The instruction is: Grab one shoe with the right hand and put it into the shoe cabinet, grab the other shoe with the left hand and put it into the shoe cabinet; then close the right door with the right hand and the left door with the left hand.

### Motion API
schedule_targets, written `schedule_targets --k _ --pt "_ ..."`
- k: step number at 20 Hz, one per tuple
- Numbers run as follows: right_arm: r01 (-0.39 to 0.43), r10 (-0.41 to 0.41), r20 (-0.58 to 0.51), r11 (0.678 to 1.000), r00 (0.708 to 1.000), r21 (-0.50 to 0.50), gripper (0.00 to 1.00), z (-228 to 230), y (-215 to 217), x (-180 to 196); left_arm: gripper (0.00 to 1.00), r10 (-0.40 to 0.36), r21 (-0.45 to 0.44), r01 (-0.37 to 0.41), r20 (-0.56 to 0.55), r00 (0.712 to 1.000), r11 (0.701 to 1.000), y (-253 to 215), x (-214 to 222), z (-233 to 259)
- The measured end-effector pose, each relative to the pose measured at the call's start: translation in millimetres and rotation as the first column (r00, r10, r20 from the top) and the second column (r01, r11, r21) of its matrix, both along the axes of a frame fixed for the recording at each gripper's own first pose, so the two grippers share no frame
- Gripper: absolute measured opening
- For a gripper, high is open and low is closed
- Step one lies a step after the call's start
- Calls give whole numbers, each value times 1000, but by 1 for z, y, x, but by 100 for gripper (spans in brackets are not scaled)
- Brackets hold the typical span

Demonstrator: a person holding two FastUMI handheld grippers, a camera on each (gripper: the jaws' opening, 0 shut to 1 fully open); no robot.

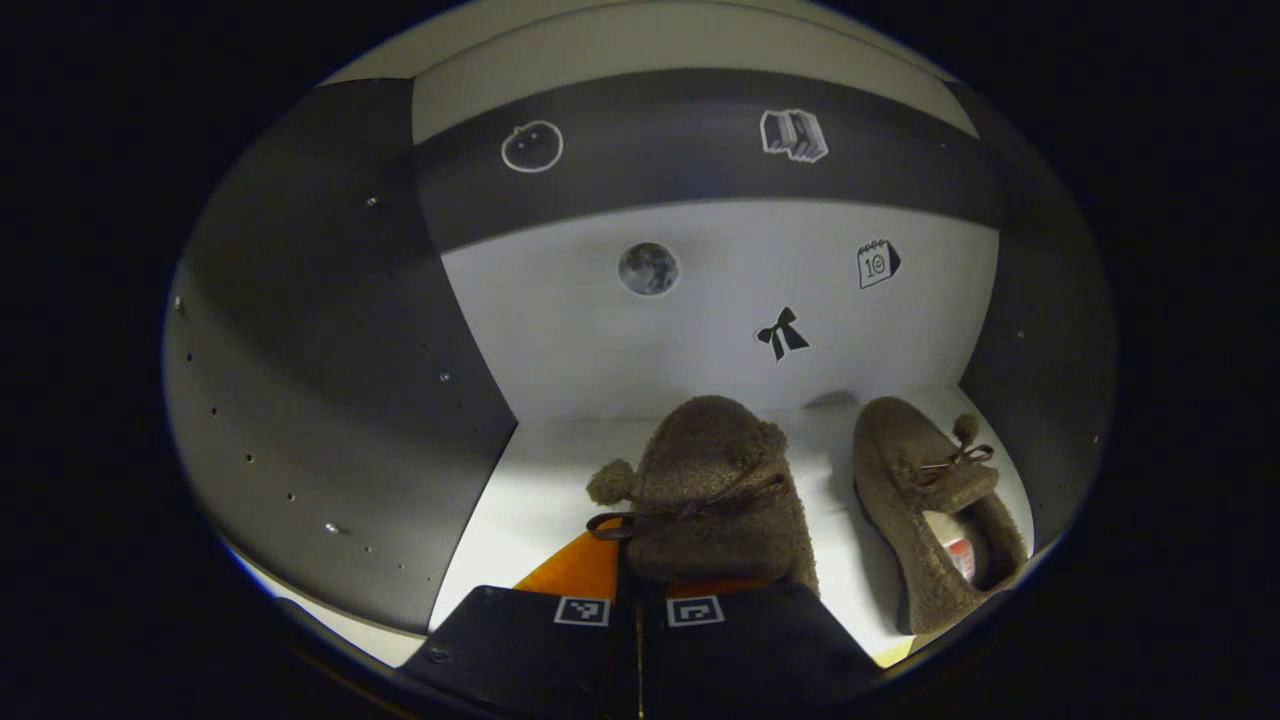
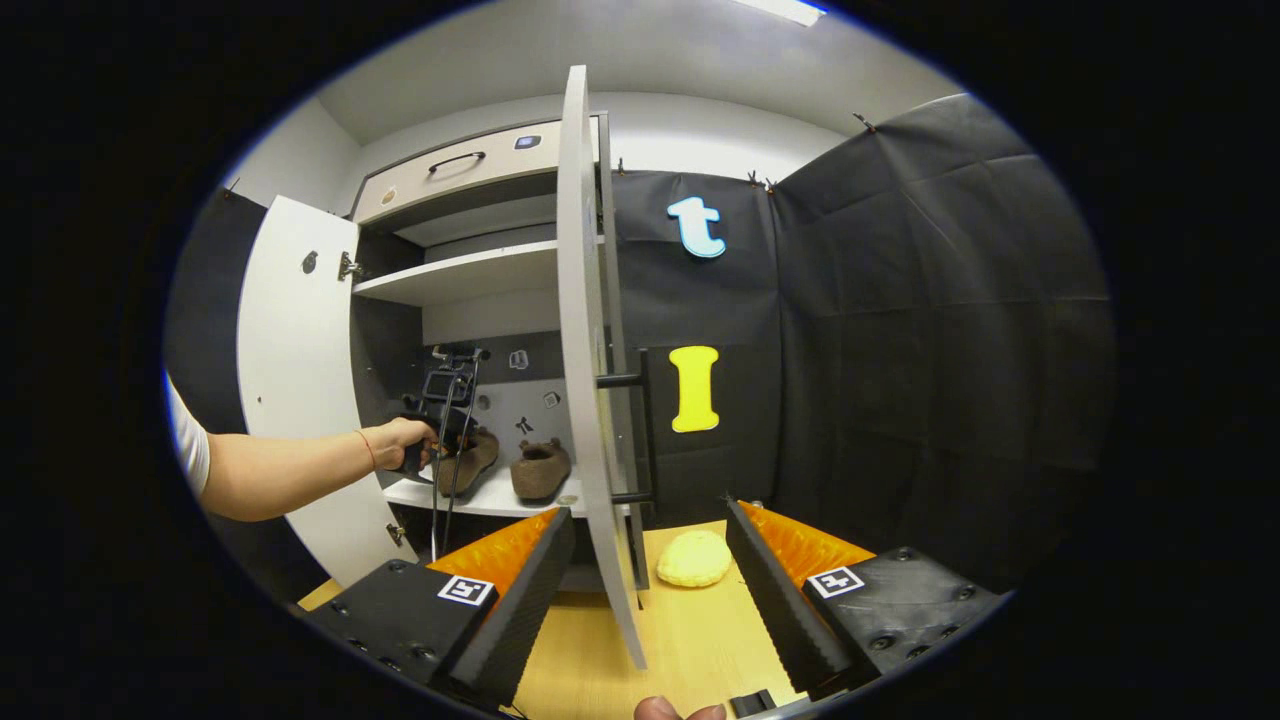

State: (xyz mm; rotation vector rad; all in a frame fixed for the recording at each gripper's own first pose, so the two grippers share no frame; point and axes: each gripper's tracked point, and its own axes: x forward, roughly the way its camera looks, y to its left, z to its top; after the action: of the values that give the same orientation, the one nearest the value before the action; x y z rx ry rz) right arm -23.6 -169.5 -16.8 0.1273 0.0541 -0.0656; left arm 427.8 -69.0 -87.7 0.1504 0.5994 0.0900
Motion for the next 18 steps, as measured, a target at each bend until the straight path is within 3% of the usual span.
schedule_targets --k 6,7,10,11,14,17,18 --pt "60 -60 -16 998 998 9 98 -5 -25 -4 7 6 60 -3 -37 999 998 4 14 -15" --pt "66 -66 -16 998 998 11 98 -4 -27 -3 11 -1 50 2 -29 1000 999 2 14 -13" --pt "70 -70 -16 997 997 18 98 -5 -31 1 26 -41 22 41 -24 999 999 -6 5 -8" --pt "68 -68 -16 997 998 21 98 -4 -31 3 37 -55 11 55 -19 998 998 -8 0 -6" --pt "62 -62 -11 997 998 36 98 -1 -28 6 57 -82 -1 82 55 995 997 -9 -16 10" --pt "52 -52 -13 998 999 42 98 0 -24 9 86 -118 -21 123 141 983 992 -10 -37 30" --pt "49 -48 -18 998 999 39 98 0 -23 10 90 -140 -22 146 180 974 989 -12 -44 40"
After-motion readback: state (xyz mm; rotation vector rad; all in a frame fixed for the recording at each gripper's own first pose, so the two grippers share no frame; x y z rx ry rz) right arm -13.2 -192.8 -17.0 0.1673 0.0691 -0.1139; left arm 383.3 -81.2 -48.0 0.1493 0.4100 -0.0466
